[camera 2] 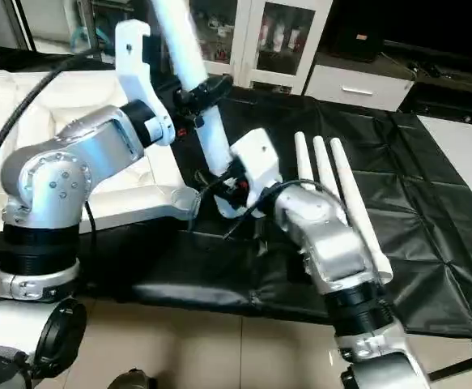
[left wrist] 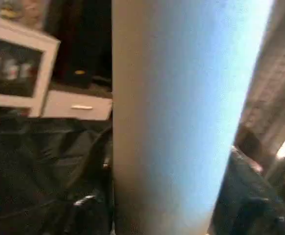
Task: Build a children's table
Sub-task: Pick table leg
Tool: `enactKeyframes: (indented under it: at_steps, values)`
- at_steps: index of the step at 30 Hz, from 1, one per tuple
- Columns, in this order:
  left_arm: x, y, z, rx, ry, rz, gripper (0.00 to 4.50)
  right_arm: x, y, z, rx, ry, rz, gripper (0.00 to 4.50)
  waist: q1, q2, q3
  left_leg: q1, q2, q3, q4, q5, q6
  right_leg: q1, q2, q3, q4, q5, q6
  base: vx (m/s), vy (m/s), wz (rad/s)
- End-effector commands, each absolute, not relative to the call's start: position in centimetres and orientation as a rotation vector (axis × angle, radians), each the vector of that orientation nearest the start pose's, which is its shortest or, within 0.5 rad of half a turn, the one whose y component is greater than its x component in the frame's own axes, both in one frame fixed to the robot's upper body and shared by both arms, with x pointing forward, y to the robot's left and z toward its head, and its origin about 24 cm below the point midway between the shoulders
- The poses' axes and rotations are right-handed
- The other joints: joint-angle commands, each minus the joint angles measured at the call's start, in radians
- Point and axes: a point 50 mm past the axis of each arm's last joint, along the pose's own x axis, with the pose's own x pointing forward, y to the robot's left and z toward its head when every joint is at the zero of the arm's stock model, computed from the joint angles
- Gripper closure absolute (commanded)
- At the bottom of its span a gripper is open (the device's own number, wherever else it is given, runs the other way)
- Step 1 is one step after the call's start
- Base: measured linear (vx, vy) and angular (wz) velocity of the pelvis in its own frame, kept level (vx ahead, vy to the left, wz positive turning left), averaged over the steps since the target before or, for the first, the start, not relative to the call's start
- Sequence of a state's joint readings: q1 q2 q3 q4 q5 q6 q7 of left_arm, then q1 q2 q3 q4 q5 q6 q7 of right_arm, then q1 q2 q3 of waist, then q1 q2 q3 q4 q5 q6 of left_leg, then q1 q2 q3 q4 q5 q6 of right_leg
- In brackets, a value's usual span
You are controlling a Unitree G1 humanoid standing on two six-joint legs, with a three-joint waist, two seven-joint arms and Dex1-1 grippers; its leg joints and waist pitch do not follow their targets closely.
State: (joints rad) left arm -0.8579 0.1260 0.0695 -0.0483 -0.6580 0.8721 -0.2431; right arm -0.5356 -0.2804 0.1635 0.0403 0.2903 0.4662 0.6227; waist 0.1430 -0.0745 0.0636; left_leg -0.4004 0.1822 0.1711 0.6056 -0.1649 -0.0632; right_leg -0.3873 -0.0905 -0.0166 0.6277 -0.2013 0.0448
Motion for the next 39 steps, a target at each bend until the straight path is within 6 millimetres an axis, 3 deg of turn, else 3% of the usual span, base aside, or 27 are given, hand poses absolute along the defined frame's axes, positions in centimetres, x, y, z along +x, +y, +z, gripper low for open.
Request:
enactKeyframes:
  at_steps: [1, 4, 7, 8, 12, 24, 25, 28, 31, 34, 35, 39]
  values:
    - [32.1, 6.6, 24.5, -0.326, -0.024, -0.933, 1.73, 31.4, -11.2, 15.1, -0.010, 0.028, 0.961, 2.62, -0.003, 0.012, -0.078, 0.037, 0.026, -0.004, -0.073, -0.160, -0.055, 0.037, -0.029, 0.013, -0.052, 0.034, -0.192, 0.000, 0.000, 0.00]
    - [31.2, 6.5, 25.3, -0.442, -0.046, -1.104, 1.56, 30.5, -13.3, 15.4, 0.089, 0.102, 1.110, 2.63, 0.004, 0.010, -0.077, 0.035, 0.027, -0.003, -0.072, -0.155, -0.037, 0.040, -0.029, 0.012, -0.051, 0.039, -0.225, 0.000, 0.000, 0.00]
    - [31.1, 6.5, 25.4, -0.449, -0.052, -1.126, 1.25, 30.4, -13.6, 15.4, 0.105, 0.113, 1.130, 2.64, 0.002, 0.008, -0.076, 0.034, 0.027, -0.002, -0.073, -0.167, -0.036, 0.039, -0.032, 0.012, -0.056, 0.007, -0.226, 0.000, 0.000, 0.00]
    - [31.0, 6.4, 25.4, -0.462, -0.053, -1.153, 1.18, 30.2, -14.0, 15.4, 0.126, 0.125, 1.161, 2.64, 0.003, 0.007, -0.075, 0.034, 0.029, -0.003, -0.075, -0.191, -0.037, 0.039, -0.035, 0.012, -0.061, -0.044, -0.222, 0.000, 0.000, 0.00]
    - [30.8, 6.1, 25.1, -0.497, -0.005, -1.238, 1.14, 29.2, -14.8, 15.4, 0.171, 0.181, 1.262, 2.64, 0.003, 0.006, -0.075, 0.034, 0.030, -0.004, -0.076, -0.199, -0.043, 0.036, -0.036, 0.013, -0.063, -0.082, -0.214, 0.000, 0.000, 0.00]
    - [30.3, 5.2, 24.2, -0.432, 0.064, -1.327, 1.14, 27.8, -14.5, 15.2, 0.169, 0.250, 1.372, 2.64, 0.008, 0.011, -0.075, 0.035, 0.031, -0.005, -0.077, -0.197, -0.053, 0.033, -0.037, 0.012, -0.064, -0.086, -0.212, 0.000, 0.000, 0.00]
    - [30.4, 5.2, 24.2, -0.433, 0.064, -1.326, 1.41, 27.8, -14.5, 15.2, 0.169, 0.251, 1.373, 2.64, 0.008, 0.009, -0.075, 0.036, 0.032, -0.005, -0.077, -0.201, -0.054, 0.033, -0.037, 0.013, -0.065, -0.092, -0.212, 0.000, 0.000, 0.00]
    - [30.6, 5.3, 24.1, -0.446, 0.068, -1.312, 1.48, 27.7, -14.5, 15.1, 0.173, 0.256, 1.375, 2.64, 0.008, 0.010, -0.075, 0.035, 0.031, -0.006, -0.078, -0.208, -0.056, 0.033, -0.037, 0.013, -0.065, -0.097, -0.212, 0.000, 0.000, 0.00]
    - [30.7, 5.5, 24.2, -0.453, 0.065, -1.310, 1.91, 27.7, -14.5, 15.1, 0.177, 0.256, 1.373, 2.64, 0.009, 0.010, -0.076, 0.035, 0.032, -0.006, -0.077, -0.202, -0.058, 0.033, -0.037, 0.012, -0.064, -0.084, -0.213, 0.000, 0.000, 0.00]
    - [30.7, 5.7, 24.1, -0.458, 0.067, -1.307, 1.90, 27.7, -14.5, 15.1, 0.182, 0.254, 1.373, 2.64, 0.009, 0.009, -0.077, 0.034, 0.031, -0.006, -0.076, -0.190, -0.055, 0.035, -0.037, 0.012, -0.062, -0.063, -0.218, 0.000, 0.000, 0.00]
    - [30.7, 5.7, 24.1, -0.459, 0.068, -1.306, 2.17, 27.7, -14.5, 15.1, 0.184, 0.253, 1.373, 2.64, 0.009, 0.008, -0.076, 0.035, 0.031, -0.006, -0.077, -0.188, -0.053, 0.035, -0.037, 0.012, -0.062, -0.065, -0.218, 0.000, 0.000, 0.00]
    - [30.9, 5.9, 24.1, -0.469, 0.070, -1.299, 2.36, 27.7, -14.4, 15.1, 0.187, 0.251, 1.374, 2.64, 0.009, 0.009, -0.075, 0.036, 0.032, -0.006, -0.078, -0.204, -0.056, 0.034, -0.038, 0.012, -0.064, -0.088, -0.217, 0.000, 0.000, 0.00]
